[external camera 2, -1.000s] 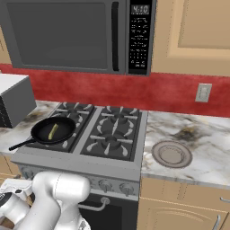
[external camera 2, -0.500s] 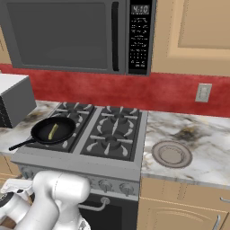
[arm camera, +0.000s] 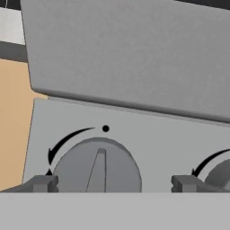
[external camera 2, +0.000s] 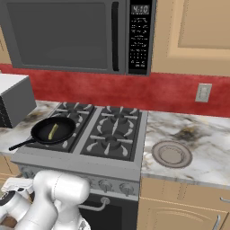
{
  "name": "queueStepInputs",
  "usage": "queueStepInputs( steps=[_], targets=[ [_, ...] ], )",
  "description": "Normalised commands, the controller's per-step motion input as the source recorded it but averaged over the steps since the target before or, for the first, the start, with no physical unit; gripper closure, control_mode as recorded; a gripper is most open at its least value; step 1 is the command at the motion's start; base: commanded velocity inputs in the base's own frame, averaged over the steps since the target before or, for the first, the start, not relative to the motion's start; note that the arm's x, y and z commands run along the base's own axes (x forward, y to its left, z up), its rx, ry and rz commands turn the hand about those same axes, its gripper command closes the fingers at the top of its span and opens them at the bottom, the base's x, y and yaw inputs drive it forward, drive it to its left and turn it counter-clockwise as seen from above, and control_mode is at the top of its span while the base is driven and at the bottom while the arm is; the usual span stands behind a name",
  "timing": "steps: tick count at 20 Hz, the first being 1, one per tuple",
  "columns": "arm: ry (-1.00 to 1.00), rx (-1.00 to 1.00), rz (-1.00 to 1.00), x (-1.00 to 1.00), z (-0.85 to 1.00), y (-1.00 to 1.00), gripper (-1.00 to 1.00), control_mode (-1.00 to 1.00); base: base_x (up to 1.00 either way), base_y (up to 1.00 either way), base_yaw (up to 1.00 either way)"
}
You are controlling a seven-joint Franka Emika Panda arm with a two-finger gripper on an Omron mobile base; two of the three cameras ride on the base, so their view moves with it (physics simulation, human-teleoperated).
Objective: Pick up the butter stick and place it in the pan. Then turn on the burner for the pan.
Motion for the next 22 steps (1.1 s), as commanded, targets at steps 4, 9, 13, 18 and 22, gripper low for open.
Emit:
queueStepInputs(
  steps=[4, 9, 13, 18, 22],
  targets=[
    [0.00, 0.00, 0.00, 0.13, -0.03, 0.07, -1.00, -1.00, 0.00, 0.00, 0.00],
    [0.00, 0.00, 0.00, 0.15, -0.06, 0.04, -1.00, -1.00, 0.00, 0.00, 0.00],
    [0.00, 0.00, 0.00, 0.17, -0.05, 0.01, -1.00, -1.00, 0.00, 0.00, 0.00],
    [0.00, 0.03, 0.00, 0.19, 0.00, 0.00, -1.00, -1.00, 0.00, 0.00, 0.00],
    [0.00, 0.03, 0.00, 0.19, 0.00, 0.00, -1.00, -1.00, 0.00, 0.00, 0.00]
  ],
)
